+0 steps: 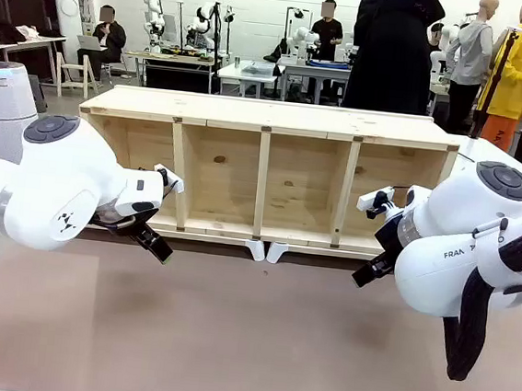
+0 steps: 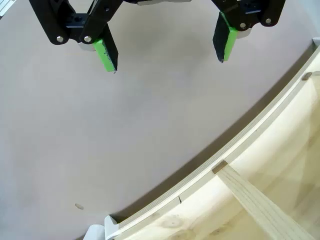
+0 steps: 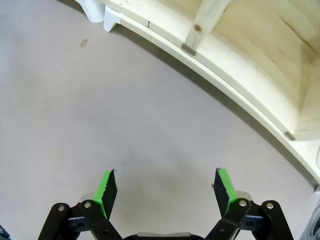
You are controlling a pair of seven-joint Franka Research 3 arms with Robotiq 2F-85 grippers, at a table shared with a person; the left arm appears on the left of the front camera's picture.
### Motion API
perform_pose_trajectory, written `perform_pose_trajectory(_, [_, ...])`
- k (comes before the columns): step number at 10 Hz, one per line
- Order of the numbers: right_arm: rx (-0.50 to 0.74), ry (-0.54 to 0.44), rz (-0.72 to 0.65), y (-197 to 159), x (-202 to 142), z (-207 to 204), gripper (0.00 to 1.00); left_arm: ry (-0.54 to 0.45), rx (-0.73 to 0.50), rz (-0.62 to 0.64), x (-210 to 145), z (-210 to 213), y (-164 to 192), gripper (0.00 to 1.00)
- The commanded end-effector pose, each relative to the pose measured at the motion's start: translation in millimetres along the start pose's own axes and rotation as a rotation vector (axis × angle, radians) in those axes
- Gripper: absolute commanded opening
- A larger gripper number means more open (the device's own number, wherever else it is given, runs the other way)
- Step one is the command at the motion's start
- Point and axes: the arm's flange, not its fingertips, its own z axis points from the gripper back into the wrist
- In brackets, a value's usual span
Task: Perform cable management.
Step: When the cord part of the Power Cable appears at the lower middle area of the table and stops, grasp the cord part of the Power Cable.
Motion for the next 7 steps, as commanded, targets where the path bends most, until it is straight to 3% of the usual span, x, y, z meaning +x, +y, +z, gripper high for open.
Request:
perform_pose_trajectory(1, [0.0,0.0,0.0,0.0,0.0,0.0,1.0,0.0,0.0,0.0,-0.1,0.0,-0.1,1.0])
perform_pose_trajectory(7, [0.0,0.0,0.001,0.1,0.1,0.0,1.0,0.0,0.0,0.0,-0.1,0.0,-0.1,1.0])
